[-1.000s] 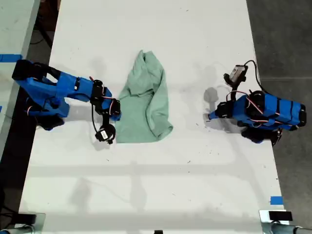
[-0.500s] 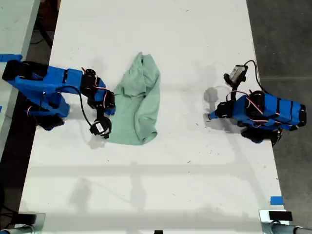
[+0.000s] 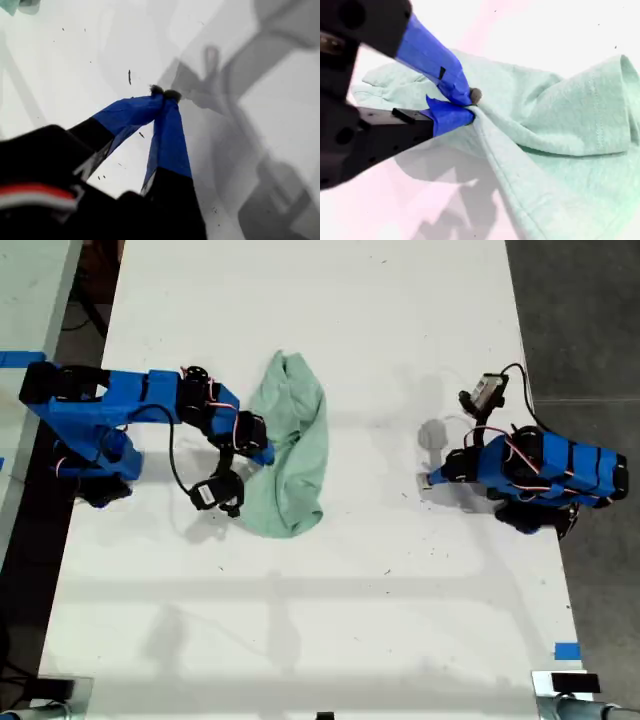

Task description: Fold t shirt

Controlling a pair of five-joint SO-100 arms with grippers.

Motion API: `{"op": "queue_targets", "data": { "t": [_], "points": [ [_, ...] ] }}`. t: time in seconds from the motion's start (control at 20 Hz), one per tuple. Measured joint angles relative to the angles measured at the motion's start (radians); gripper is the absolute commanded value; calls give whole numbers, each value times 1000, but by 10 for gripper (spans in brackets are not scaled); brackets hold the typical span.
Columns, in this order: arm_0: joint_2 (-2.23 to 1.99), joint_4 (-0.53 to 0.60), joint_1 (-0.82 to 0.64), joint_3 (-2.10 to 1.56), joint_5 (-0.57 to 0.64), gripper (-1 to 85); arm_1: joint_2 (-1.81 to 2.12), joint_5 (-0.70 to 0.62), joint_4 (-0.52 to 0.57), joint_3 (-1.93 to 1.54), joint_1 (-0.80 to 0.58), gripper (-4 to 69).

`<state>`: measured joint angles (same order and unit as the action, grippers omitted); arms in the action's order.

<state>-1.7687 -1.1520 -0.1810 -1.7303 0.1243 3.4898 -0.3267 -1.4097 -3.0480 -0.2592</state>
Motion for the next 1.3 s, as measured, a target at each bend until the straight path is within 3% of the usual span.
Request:
{"op": "queue_targets", "data": {
  "t": [0.1, 0.2, 0.25, 0.45, 0.65, 0.9, 1.05, 1.15, 1.3],
  "points": [
    [181, 6, -6, 126, 26, -3, 0, 0, 0, 0, 0, -12],
    [396, -3, -8, 291, 52, 180, 0, 0, 0, 0, 0, -12],
    [497, -12, -8, 377, 61, 222, 0, 0, 0, 0, 0, -12],
    [670, -97, -8, 577, 74, 240, 0, 0, 0, 0, 0, -12],
    [604, -164, -8, 591, 74, 223, 0, 0, 0, 0, 0, -12],
    [350, -278, -8, 589, 74, 80, 0, 0, 0, 0, 0, -12],
    [115, -331, -14, 477, 54, 56, 0, 0, 0, 0, 0, -12],
    [-101, -321, -41, 270, 15, 34, 0, 0, 0, 0, 0, -12],
    [-548, -141, -74, -241, -87, -3, 0, 0, 0, 0, 0, -12]
  ]
}}
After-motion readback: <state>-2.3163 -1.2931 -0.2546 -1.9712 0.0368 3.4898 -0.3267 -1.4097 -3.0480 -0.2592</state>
